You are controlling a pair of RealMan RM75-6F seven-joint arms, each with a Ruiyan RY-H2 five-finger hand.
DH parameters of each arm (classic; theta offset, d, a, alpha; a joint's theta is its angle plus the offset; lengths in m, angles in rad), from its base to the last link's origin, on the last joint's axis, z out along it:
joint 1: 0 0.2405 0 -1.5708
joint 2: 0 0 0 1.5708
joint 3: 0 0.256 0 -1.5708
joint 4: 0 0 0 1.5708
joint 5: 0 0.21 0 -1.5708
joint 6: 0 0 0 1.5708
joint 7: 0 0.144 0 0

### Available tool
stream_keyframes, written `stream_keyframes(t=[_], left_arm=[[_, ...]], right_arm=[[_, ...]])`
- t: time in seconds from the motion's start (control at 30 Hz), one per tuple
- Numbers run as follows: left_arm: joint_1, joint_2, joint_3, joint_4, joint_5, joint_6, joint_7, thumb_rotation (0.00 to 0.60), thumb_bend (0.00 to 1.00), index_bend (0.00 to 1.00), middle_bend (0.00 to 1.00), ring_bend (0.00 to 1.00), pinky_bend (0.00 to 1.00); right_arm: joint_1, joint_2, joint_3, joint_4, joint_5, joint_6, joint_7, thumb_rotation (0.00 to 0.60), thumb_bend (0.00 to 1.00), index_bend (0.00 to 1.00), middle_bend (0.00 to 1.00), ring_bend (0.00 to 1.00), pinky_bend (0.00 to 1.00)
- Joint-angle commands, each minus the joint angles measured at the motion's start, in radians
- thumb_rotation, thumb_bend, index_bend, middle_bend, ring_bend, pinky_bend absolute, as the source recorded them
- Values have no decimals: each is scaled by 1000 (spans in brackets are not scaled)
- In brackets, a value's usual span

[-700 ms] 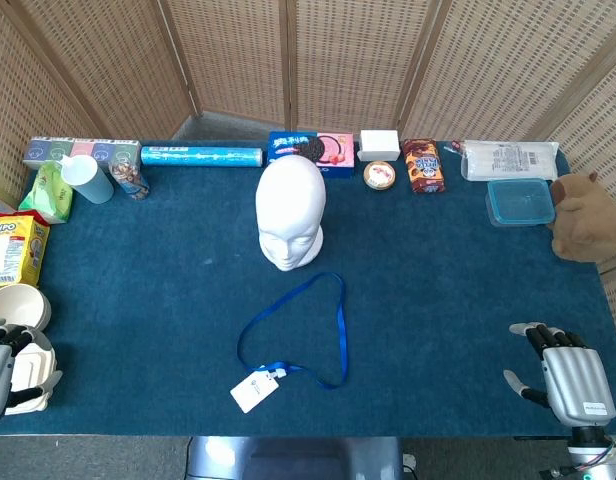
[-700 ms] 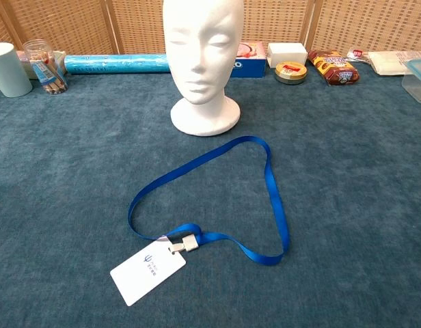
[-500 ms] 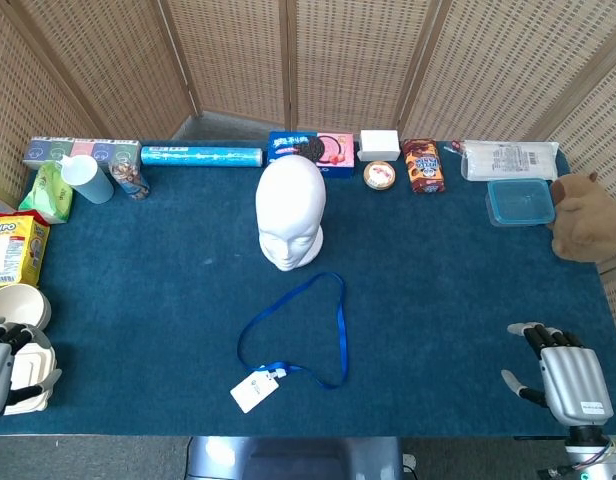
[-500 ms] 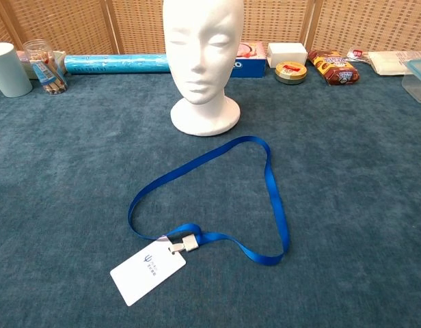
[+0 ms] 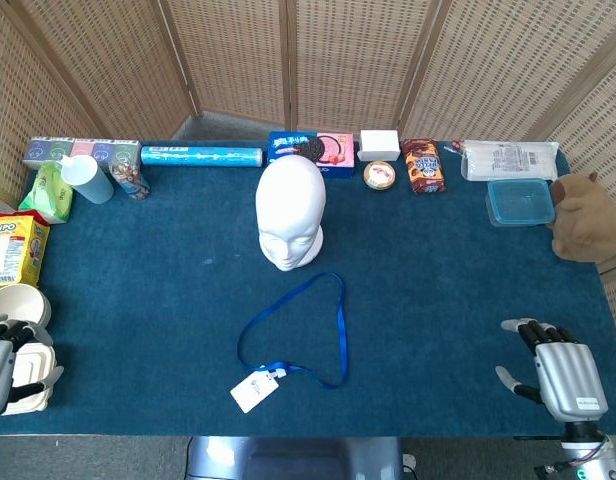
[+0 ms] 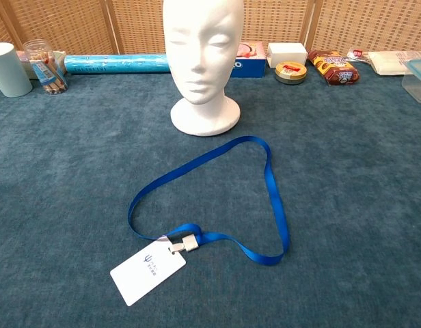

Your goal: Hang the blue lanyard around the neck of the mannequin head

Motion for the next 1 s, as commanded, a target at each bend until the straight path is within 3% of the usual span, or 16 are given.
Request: stream_keyframes(t=[0.03,0.17,0.33,0.53,0.73,1.0], left_arm=[[-10,1,-5,-2,2,-10,1,596,179,492,407,303,167],[-23,0,-6,-7,3,-32,-5,593,179,492,407,303,167],[-36,-9,-7,-5,-6,-56,-7,594,179,492,407,303,167],[-52,-17,-15,-7,-14,-71,14,596,180,492,407,303,167],[-74,-24,-27,-14,-26,-90,43,592,180,492,407,303,167],[-120,-35,-49,-28,-42,-134,88,594,180,492,407,303,167]], right_arm=[[20,-12,14,-13,3,-19,-17,545,249,322,400,413,389],[53,-45,40,-21,11,-41,-48,544,249,331,508,520,512],[100,-125,80,-16,48,-74,-129,545,248,421,650,785,814],[175,-226,116,-6,144,-165,-231,541,244,473,810,977,974],[239,-324,146,21,239,-225,-297,546,242,507,941,1000,1000],[319,-438,178,81,350,-288,-357,543,243,519,974,1000,1000]])
